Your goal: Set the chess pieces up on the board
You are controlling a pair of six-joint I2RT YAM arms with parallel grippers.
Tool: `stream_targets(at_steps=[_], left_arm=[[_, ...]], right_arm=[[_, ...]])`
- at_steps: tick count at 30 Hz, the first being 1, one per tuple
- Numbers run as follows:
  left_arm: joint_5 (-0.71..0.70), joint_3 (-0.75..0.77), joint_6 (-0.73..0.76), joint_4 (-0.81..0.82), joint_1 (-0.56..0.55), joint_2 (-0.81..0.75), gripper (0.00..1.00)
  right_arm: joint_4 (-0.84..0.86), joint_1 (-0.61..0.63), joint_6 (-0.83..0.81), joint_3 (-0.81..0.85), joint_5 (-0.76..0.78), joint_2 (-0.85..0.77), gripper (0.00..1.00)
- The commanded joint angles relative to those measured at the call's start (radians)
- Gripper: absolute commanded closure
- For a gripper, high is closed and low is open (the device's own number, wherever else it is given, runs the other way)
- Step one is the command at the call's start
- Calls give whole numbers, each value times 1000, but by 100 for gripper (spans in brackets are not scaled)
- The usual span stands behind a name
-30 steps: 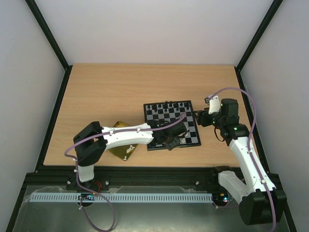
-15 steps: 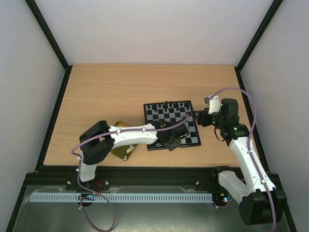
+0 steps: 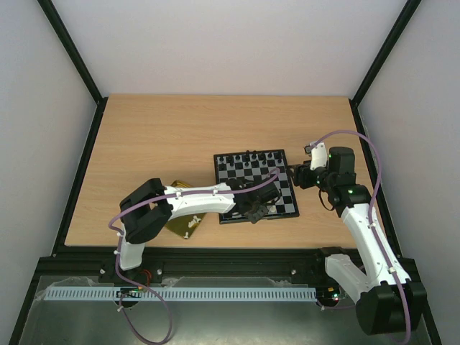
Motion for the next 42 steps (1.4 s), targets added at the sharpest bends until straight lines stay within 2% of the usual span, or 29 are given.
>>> stream_targets(at_steps=[1, 7, 13, 22, 26, 29, 33, 38, 42], left_arm=[[-4, 21, -16, -11, 8, 24, 83], [-8, 20, -31, -9, 7, -8, 71], [-55, -32, -74, -3, 9, -136, 63], [-120, -285, -246, -42, 78, -377, 62], [-114, -415, -332, -73, 119, -477, 61], [-81, -509, -382, -97, 163, -537, 55], [-50, -602, -444, -115, 220, -609, 55], [6, -659, -444, -57, 318, -668, 56], [-10, -639, -440, 8, 403, -628, 58]], right_arm=[[-6, -4, -10, -14, -14, -7, 33], [-7, -4, -11, -13, -18, -7, 33], [-9, -4, -13, -14, -23, -8, 33], [-12, -5, -18, -14, -37, -7, 33], [-11, -4, -19, -15, -38, -9, 33], [-12, -4, -19, -14, -43, -7, 33], [-12, -4, -19, -15, -44, -7, 33], [-12, -4, -21, -15, -47, -4, 33], [-11, -4, -21, -16, -46, -5, 33]])
